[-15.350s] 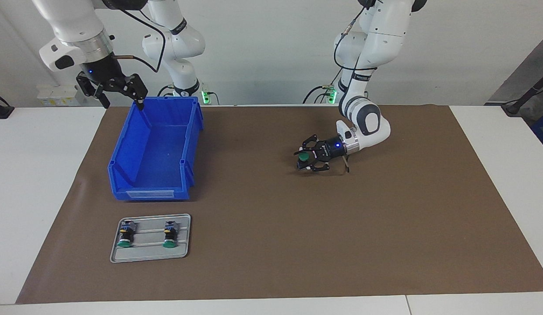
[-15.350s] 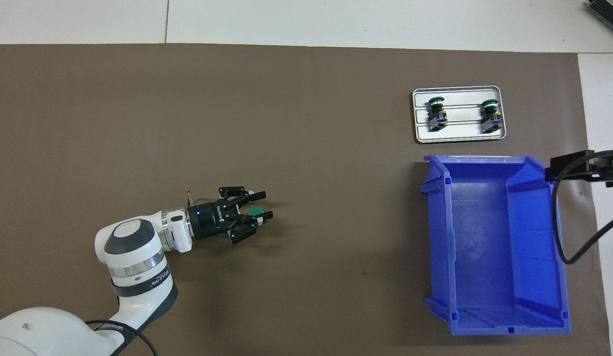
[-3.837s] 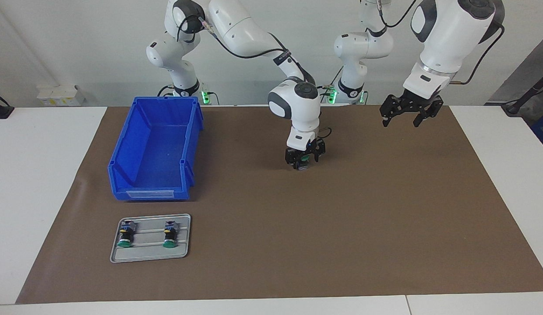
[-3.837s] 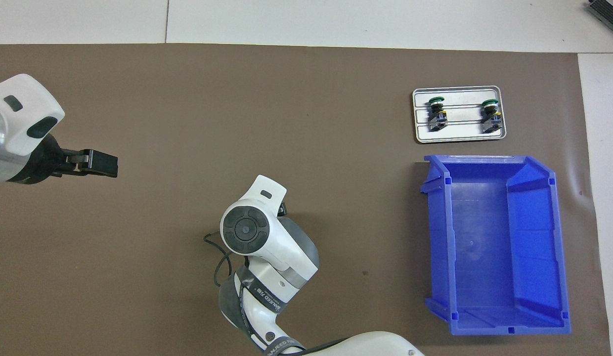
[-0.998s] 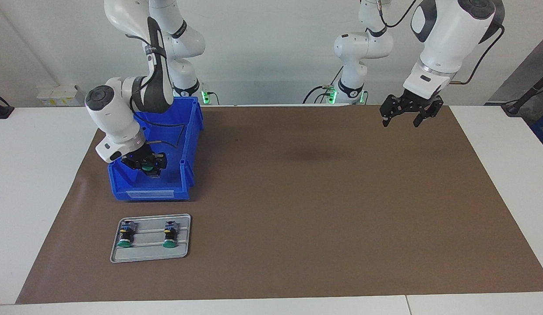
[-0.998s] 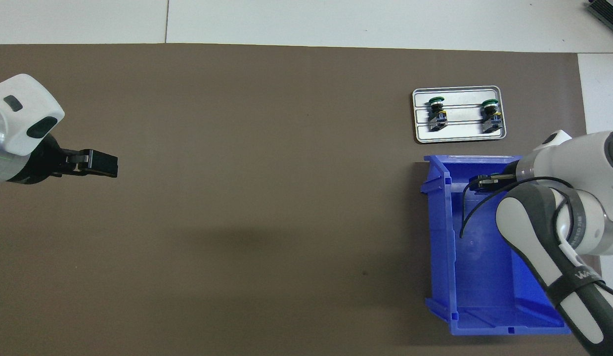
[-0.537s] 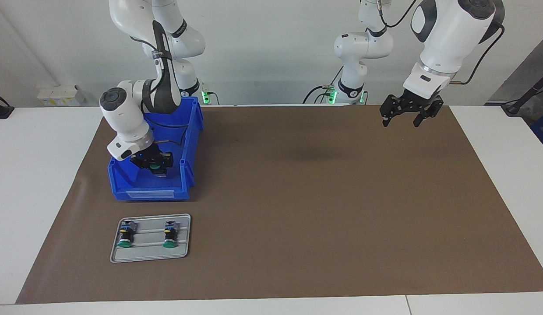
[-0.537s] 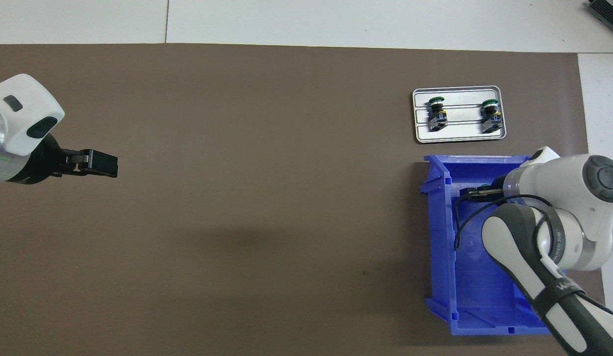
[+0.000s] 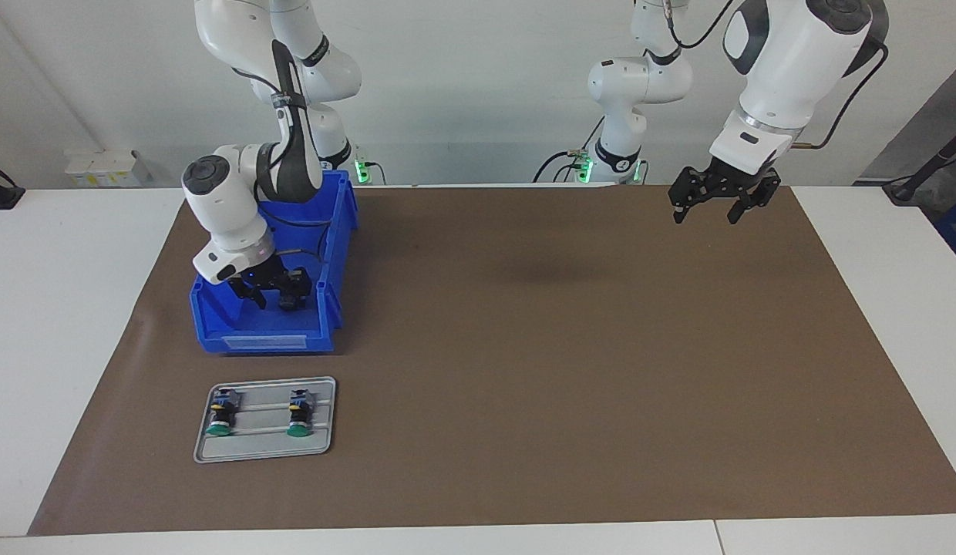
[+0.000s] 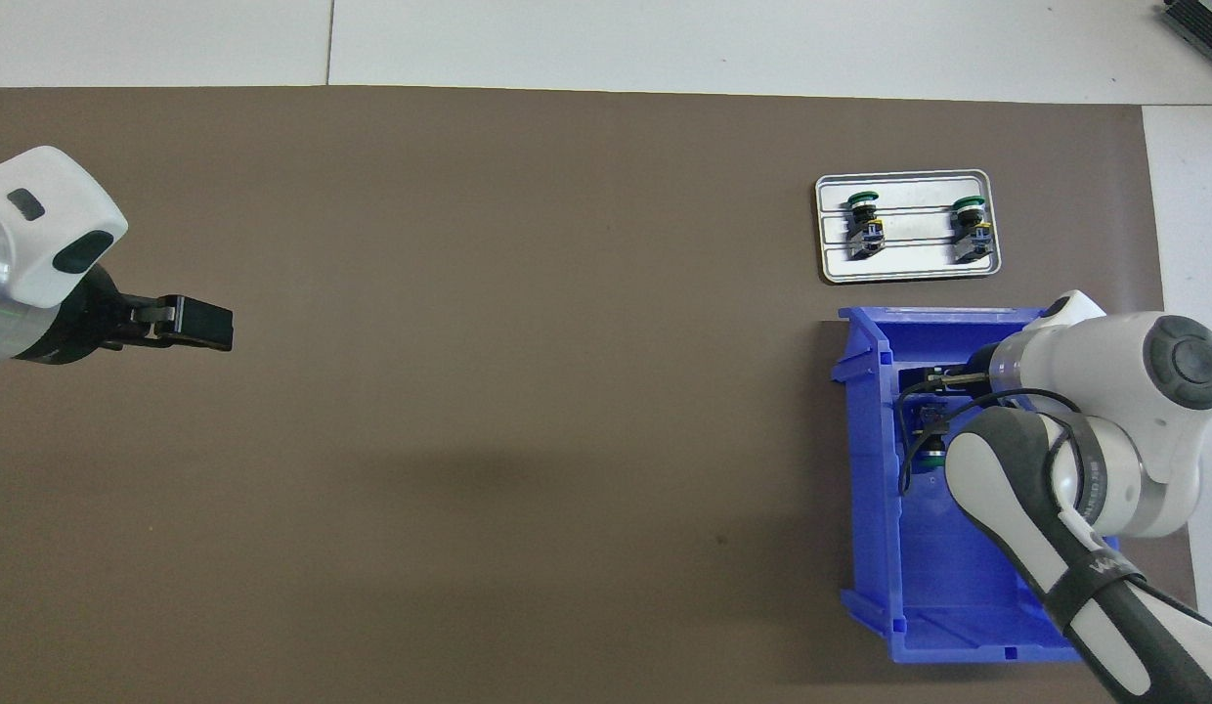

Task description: Place and press button with both arms

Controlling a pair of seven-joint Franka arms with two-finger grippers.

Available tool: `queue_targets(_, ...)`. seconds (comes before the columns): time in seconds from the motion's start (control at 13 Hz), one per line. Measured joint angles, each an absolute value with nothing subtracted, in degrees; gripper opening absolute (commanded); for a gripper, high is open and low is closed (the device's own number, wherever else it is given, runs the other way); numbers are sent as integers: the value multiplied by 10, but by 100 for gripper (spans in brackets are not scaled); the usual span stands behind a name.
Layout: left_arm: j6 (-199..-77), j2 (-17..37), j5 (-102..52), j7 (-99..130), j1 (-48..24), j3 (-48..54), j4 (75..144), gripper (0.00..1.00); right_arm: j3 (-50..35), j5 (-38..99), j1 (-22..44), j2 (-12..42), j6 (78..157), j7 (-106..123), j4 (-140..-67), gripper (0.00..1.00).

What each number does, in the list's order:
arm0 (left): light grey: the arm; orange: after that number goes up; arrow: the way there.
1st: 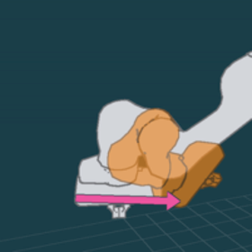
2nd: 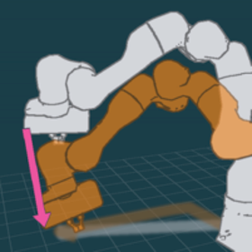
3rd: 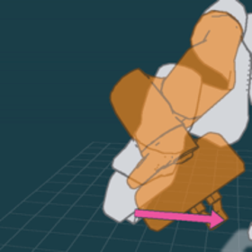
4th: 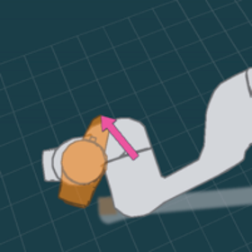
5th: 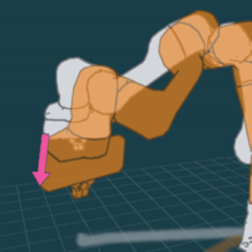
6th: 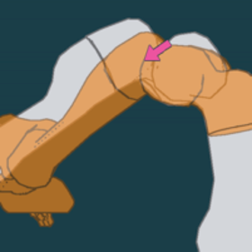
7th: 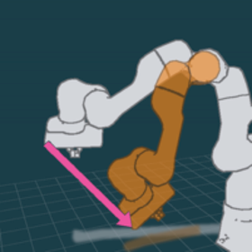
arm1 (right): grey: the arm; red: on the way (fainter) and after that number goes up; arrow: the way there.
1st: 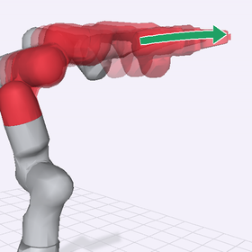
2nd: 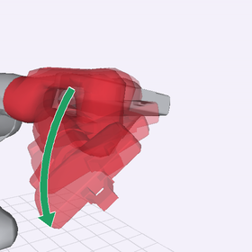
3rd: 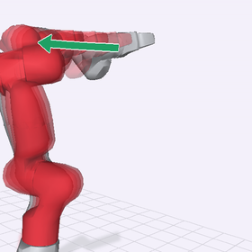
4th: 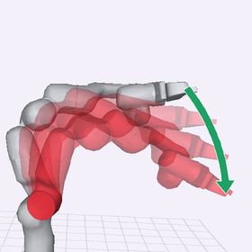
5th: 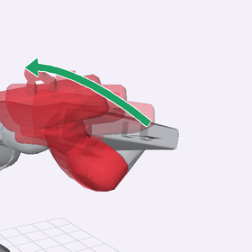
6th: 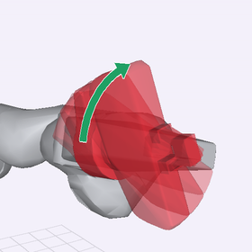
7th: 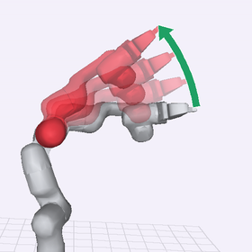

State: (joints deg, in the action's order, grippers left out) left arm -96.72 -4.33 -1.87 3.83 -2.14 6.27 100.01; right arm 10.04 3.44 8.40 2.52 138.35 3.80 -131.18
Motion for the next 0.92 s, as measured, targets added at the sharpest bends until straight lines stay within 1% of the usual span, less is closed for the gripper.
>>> queue_targets(0.08,-967,-43,-19,38,-21,63,1000,100,100,34,84,21,1371,37,-1296,100)
queue_targets(0.15,-967,-43,-19,38,-21,63,1000,100,100,34,84,16,1334,36,-1268,100)
queue_targets(0.38,-967,-43,-19,38,-21,63,1000,100,102,34,83,3,1197,36,-1157,100)
queue_targets(0.92,-967,-43,-19,38,-21,63,1000,100,105,27,78,-4,937,4,-926,100)
